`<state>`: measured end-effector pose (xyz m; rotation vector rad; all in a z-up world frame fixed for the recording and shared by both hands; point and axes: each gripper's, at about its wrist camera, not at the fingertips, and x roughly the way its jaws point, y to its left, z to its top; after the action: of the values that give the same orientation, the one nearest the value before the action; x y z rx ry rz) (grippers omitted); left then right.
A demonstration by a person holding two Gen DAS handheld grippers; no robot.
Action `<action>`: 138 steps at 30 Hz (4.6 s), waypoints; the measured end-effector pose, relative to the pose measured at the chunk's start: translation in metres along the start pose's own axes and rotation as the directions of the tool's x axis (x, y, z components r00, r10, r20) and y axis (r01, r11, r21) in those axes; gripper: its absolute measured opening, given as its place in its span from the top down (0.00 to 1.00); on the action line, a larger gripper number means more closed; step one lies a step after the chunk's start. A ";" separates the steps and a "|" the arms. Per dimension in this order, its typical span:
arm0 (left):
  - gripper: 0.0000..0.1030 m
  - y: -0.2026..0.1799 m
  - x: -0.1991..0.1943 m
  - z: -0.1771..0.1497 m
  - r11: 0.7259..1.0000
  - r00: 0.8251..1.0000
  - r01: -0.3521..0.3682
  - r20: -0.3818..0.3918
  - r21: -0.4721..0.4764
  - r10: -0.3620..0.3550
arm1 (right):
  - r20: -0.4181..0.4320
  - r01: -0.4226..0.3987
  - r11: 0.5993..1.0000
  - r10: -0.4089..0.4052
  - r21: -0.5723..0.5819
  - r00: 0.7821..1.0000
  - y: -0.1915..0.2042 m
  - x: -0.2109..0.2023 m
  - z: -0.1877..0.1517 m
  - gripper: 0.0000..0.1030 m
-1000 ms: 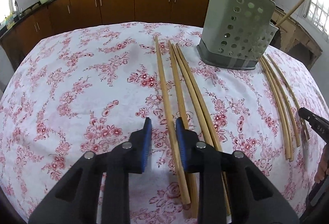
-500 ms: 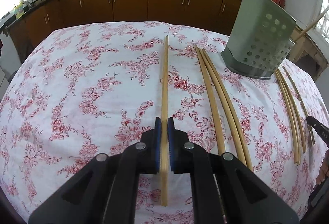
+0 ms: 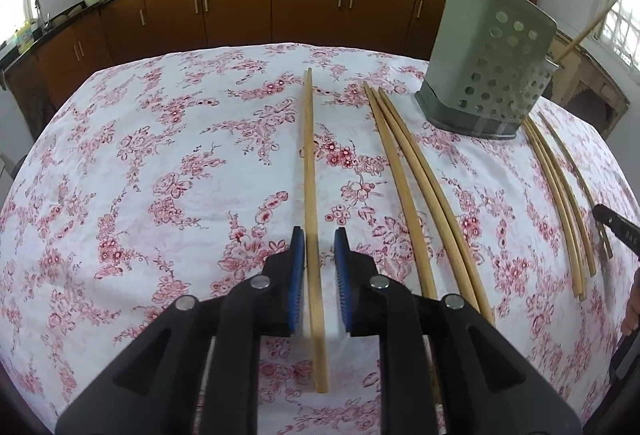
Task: Organize utensils
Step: 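Close the left tool on another chopstick while the right tool grasps one too, then lift the left tool's chopstick toward the green holder while the right tool carries its chopstick, then lower the left tool's chopstick into the green holder while the right tool inserts its chopstick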
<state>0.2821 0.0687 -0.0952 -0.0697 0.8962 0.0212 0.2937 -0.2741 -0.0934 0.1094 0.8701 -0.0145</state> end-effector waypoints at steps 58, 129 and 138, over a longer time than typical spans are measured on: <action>0.85 -0.001 -0.003 -0.006 0.999 1.000 -0.029 0.001 0.025 0.029 | -0.002 -0.015 1.000 0.015 0.004 1.000 -0.004 -0.010 -0.009 0.92; 0.93 -0.056 -0.248 0.118 0.974 0.826 0.190 0.517 0.119 -0.225 | 0.458 -0.297 0.951 0.304 -0.088 0.836 0.014 -0.222 0.101 0.93; 0.93 -0.093 -0.253 0.173 0.981 0.789 0.169 0.582 0.101 -0.196 | 0.465 -0.318 0.937 0.348 -0.145 0.814 0.054 -0.213 0.140 0.93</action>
<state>0.2629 -0.0097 0.2148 -0.1019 0.2557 -0.1526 0.2663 -0.2415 0.1637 0.1923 0.3348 0.3055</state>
